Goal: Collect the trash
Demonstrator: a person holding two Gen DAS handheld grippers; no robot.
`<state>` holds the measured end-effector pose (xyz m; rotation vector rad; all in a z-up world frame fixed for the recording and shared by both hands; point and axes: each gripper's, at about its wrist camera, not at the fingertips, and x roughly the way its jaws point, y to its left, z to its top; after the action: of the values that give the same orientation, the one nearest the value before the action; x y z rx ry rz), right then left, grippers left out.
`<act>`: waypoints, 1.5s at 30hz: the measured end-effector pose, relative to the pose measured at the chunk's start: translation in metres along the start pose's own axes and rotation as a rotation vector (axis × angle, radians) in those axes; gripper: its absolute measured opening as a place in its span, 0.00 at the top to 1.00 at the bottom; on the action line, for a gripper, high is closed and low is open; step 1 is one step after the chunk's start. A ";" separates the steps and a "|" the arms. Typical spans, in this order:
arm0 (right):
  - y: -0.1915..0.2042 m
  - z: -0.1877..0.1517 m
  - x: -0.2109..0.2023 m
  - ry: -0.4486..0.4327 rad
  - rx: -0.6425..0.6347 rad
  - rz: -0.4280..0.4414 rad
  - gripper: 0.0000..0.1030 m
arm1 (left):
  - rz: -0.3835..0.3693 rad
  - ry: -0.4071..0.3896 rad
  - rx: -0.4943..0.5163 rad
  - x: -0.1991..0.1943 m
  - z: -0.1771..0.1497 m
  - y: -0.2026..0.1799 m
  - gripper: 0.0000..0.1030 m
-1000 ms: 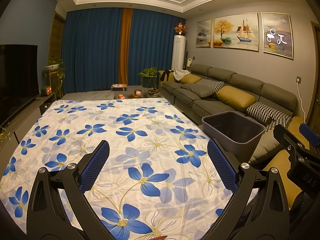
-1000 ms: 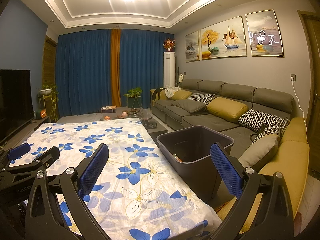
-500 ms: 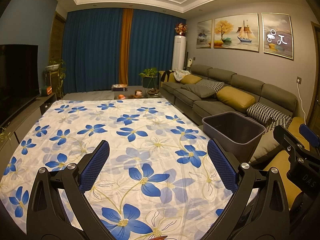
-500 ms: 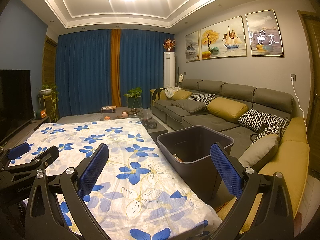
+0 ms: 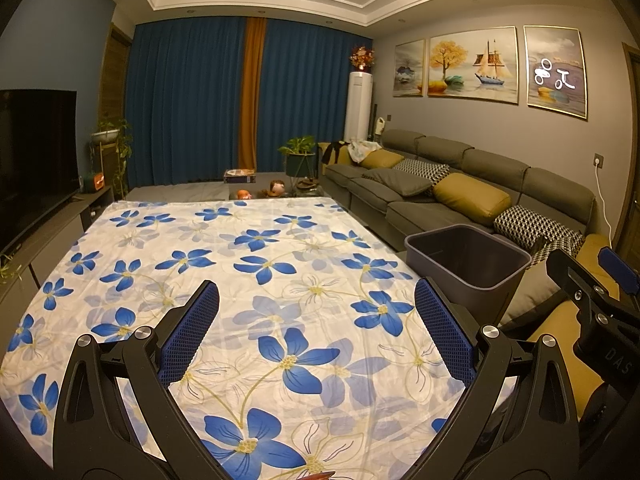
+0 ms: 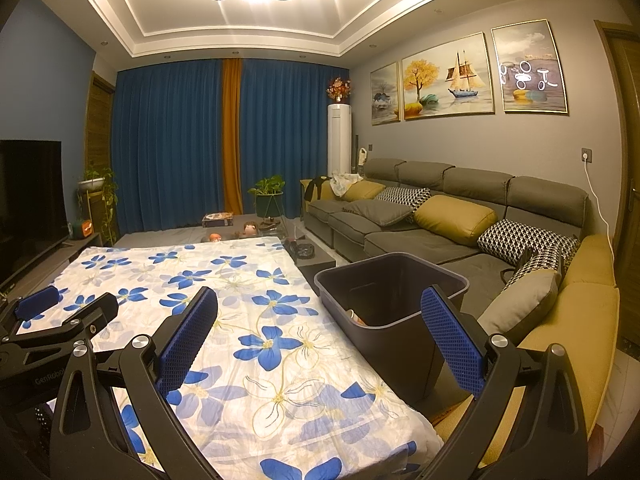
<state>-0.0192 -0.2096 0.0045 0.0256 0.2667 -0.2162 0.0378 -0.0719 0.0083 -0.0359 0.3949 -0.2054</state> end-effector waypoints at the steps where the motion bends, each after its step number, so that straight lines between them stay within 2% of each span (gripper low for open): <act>1: -0.001 0.000 0.000 0.000 0.000 0.000 0.05 | 0.000 0.000 0.000 0.000 0.000 0.000 0.06; 9: 0.001 0.002 0.001 -0.001 -0.002 0.002 0.05 | -0.002 -0.001 0.002 -0.001 0.004 0.001 0.06; 19: 0.004 0.006 0.004 -0.006 -0.005 0.010 0.05 | 0.005 -0.003 0.013 0.000 0.005 0.002 0.19; 45: 0.005 0.007 0.006 -0.013 -0.004 0.021 0.05 | 0.047 -0.014 -0.005 -0.003 0.001 0.011 0.18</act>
<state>-0.0106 -0.2059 0.0096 0.0230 0.2542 -0.1945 0.0376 -0.0604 0.0095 -0.0335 0.3818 -0.1578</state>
